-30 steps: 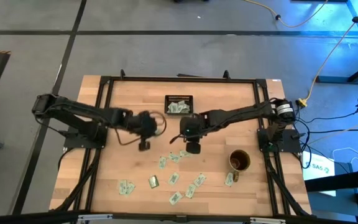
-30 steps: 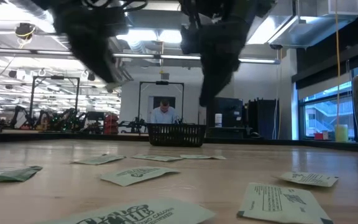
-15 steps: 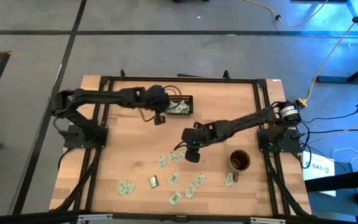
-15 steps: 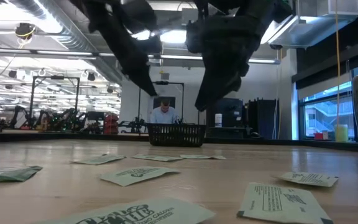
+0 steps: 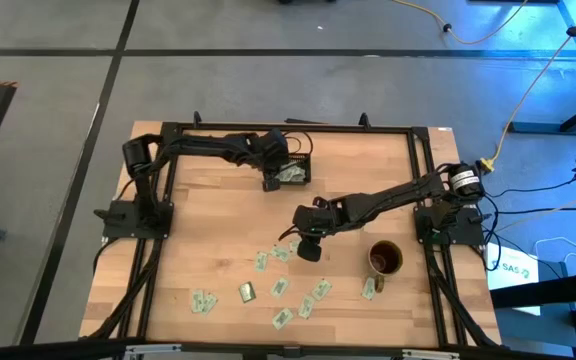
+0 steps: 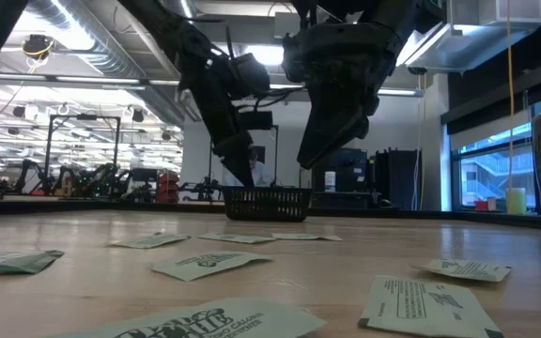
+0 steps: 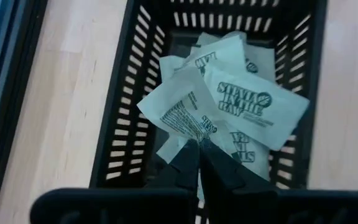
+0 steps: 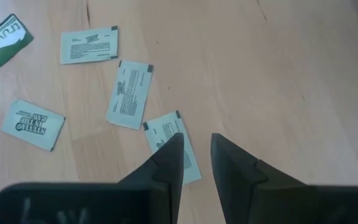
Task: Pick and place Stevia / Truvia into bins
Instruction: Put the white stevia packet into the black bin
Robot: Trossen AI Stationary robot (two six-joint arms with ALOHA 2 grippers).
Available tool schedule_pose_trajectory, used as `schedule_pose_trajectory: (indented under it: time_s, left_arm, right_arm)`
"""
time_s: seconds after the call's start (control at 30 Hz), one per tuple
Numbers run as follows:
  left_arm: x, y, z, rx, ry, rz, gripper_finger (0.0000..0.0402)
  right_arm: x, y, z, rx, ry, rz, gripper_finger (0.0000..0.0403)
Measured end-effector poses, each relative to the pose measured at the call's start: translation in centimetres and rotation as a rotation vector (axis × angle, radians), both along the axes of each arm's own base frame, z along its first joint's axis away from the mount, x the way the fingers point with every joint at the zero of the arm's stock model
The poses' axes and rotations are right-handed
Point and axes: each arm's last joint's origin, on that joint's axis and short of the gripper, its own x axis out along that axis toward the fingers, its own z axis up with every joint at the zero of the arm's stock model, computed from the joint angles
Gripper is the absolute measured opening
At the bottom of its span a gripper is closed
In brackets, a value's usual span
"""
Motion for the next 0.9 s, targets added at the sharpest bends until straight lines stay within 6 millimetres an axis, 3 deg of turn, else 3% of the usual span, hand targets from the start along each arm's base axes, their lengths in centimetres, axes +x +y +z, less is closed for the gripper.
schedule_pose_trajectory:
  time_s: [0.2,0.4,0.57,0.7,0.9]
  left_arm:
    - [-0.2,0.4,0.0,0.004,0.006,0.001,0.0044]
    - [-0.7,0.1,1.6,0.011,-0.020,0.004,0.0075]
    - [-1.8,-0.6,4.0,-0.038,-0.061,0.023,0.0073]
    - [-2.5,-1.4,5.3,-0.126,-0.125,0.011,0.0064]
    - [-2.4,-2.7,5.8,-0.181,-0.144,0.011,0.0055]
  right_arm:
    - [0.0,0.0,0.0,-0.003,0.003,0.006,0.0084]
    - [0.0,0.0,0.0,-0.016,0.004,0.026,0.0084]
    - [-0.1,0.0,-0.4,-0.020,0.028,0.029,0.0084]
    - [0.2,0.4,-1.8,-0.045,0.074,0.083,0.0084]
    - [0.4,1.1,-4.3,-0.077,0.145,0.155,0.0084]
